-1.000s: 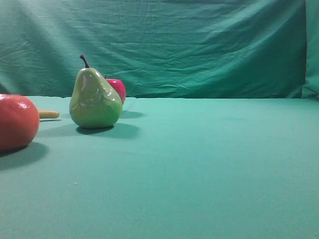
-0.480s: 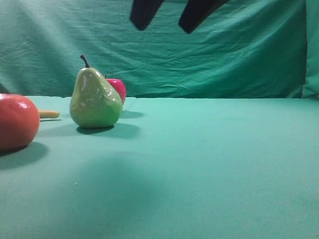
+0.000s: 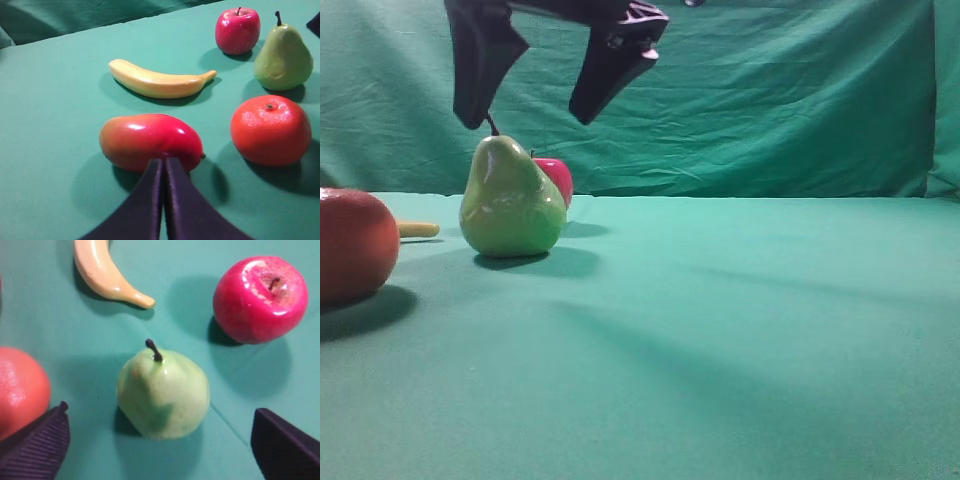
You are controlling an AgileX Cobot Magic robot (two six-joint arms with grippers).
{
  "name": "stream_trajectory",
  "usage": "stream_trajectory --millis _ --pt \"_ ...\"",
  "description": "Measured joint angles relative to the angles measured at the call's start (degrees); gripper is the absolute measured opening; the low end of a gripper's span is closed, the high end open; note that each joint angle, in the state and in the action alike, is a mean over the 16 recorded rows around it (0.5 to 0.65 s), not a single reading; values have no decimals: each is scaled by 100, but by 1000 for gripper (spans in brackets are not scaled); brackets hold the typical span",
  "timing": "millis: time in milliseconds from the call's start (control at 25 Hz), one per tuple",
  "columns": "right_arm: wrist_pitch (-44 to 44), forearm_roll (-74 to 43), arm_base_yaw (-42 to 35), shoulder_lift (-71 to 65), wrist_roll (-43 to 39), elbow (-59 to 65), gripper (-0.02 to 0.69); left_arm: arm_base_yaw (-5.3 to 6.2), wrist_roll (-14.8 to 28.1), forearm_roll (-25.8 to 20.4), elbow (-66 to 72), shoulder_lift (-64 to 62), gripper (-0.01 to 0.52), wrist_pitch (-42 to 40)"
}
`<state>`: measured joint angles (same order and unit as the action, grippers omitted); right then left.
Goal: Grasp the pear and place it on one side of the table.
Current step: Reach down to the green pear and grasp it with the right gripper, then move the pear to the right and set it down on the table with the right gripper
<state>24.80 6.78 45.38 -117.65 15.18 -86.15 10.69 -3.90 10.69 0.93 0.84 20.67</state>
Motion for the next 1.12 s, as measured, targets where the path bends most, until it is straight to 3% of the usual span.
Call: stream_trajectory --millis 320,680,1120 --pt "439 -30 -254 397 -39 -25 455 0 0 0 0 0 0 0" --pt "891 -57 -1271 2189 -181 1193 448 0 0 0 0 0 0 0" --pt "-570 -73 -2603 3330 -281 3908 448 0 0 0 0 0 0 0"
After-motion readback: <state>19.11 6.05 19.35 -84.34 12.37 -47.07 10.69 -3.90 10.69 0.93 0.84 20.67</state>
